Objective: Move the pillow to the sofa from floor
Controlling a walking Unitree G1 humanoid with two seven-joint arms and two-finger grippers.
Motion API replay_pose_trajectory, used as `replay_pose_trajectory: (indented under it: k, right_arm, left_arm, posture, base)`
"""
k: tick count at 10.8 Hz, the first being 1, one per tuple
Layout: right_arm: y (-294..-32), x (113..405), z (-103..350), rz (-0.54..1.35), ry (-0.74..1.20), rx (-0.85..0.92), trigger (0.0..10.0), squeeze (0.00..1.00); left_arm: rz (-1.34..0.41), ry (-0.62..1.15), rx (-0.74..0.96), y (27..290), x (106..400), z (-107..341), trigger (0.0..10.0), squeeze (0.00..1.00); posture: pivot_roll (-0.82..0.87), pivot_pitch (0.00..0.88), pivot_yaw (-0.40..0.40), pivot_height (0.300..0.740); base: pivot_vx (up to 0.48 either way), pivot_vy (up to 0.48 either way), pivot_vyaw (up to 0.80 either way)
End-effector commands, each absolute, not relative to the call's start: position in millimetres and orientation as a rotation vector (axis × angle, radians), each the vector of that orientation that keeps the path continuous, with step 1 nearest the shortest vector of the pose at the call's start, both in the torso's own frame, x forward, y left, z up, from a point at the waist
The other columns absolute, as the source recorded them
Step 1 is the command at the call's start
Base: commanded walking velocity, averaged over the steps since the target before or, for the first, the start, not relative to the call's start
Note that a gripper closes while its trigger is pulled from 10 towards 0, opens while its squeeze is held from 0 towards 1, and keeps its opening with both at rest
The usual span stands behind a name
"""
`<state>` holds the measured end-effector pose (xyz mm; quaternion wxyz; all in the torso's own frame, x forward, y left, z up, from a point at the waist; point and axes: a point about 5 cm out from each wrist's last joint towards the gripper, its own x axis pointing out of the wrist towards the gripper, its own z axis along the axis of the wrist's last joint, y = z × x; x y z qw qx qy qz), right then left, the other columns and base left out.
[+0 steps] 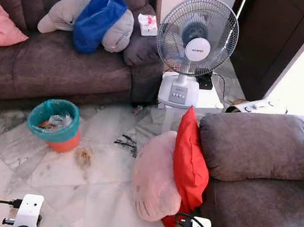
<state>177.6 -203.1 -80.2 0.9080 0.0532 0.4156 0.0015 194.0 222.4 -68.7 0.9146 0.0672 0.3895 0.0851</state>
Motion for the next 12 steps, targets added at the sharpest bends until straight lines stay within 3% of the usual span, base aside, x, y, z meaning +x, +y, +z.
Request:
replay_pose_trajectory:
  k: [1,3,5,10,11,12]
  right_arm:
    - [-204,173,-82,-0.004,0.876,0.11,10.0,0.0]
    - [-202,174,-83,0.013,0.893,0.096,10.0,0.0]
    - [-200,176,-82,0.015,0.875,0.111,10.0,0.0]
    - [-202,177,-81,0.001,0.858,0.127,10.0,0.0]
    - [-203,186,-75,-0.009,0.792,0.139,10.0,0.0]
    - [-208,205,-60,-0.052,0.653,0.2,10.0,0.0]
  left_arm:
    - [0.187,0.831,0.142,224,188,-72,10.0,0.0]
    - [0.188,0.831,0.142,224,188,-72,10.0,0.0]
    - [0.189,0.829,0.143,225,188,-72,10.0,0.0]
    - [0.185,0.798,0.163,225,197,-67,10.0,0.0]
    - [0.266,0.67,0.227,237,213,-51,10.0,0.0]
    - [0.341,0.538,0.17,246,229,-33,10.0,0.0]
  posture:
    - [0.05,0.113,0.007,0.693]
    - [0.05,0.111,0.007,0.693]
    - [0.05,0.11,0.008,0.663]
    - [0.05,0.108,0.007,0.663]
    - [0.05,0.111,0.008,0.663]
    - [0.05,0.116,0.007,0.663]
  base:
    - [0.0,0.0,0.0]
    - [0.0,0.0,0.0]
    - [0.0,0.0,0.0]
    - [0.0,0.0,0.0]
    - [0.0,0.0,0.0]
    - [0.0,0.0,0.0]
